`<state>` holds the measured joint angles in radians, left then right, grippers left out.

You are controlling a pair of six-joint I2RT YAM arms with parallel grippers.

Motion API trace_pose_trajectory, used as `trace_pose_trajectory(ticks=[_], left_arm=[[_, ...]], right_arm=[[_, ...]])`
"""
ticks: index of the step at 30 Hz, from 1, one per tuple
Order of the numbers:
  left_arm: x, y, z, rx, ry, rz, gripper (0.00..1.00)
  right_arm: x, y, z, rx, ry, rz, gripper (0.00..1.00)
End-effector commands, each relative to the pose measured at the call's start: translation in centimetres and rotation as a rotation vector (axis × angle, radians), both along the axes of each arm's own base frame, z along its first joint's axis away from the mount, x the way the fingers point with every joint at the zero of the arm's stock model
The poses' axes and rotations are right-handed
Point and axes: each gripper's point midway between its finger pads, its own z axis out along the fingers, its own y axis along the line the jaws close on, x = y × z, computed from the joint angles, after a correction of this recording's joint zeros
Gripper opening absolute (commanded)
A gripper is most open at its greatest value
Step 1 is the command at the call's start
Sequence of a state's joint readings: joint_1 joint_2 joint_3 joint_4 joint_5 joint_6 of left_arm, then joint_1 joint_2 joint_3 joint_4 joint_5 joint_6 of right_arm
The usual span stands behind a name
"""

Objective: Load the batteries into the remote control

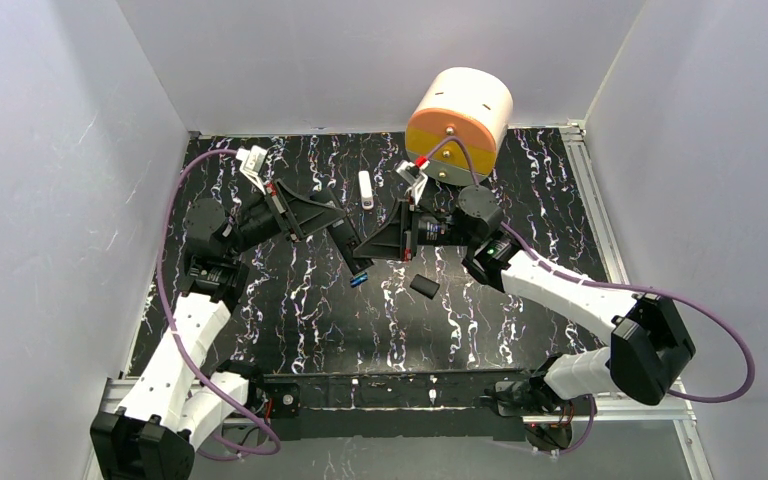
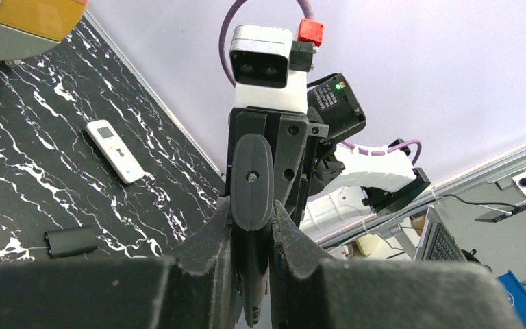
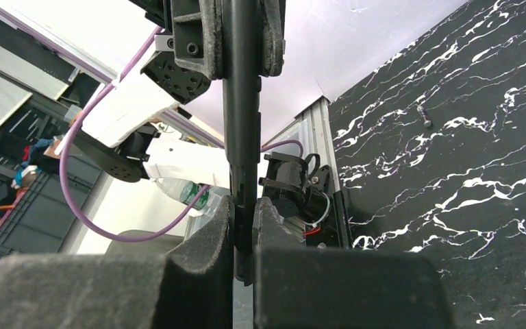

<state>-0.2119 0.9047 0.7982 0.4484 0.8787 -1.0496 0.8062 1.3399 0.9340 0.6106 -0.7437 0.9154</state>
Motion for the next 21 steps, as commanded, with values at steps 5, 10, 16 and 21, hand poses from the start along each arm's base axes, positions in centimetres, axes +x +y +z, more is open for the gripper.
trace_pose_trajectory(ticks=[5,10,16,21], left_arm=[[0.3,0.2,0.6,-0.009,-0.089,0.034,0.00],[1.5,0.5,-2.0,0.044,-0.027,0.092,0.00],[4.4,6.0,-10.3,0.400,0.177,0.466,0.00],[2.8,11.5,-14.1,0.666,0.254,0.674,0.00]], right_arm=[[0.1,0.1,1.1,0.026,-0.043,-0.013,0.26],[2.1,-0.2,-1.0,-0.092,-0.050,-0.144,0.61],[6.2,-1.8,-5.5,-0.343,-0.071,-0.376,0.66],[7.5,-2.3,-10.4,-0.529,-0.087,-0.401,0.60]])
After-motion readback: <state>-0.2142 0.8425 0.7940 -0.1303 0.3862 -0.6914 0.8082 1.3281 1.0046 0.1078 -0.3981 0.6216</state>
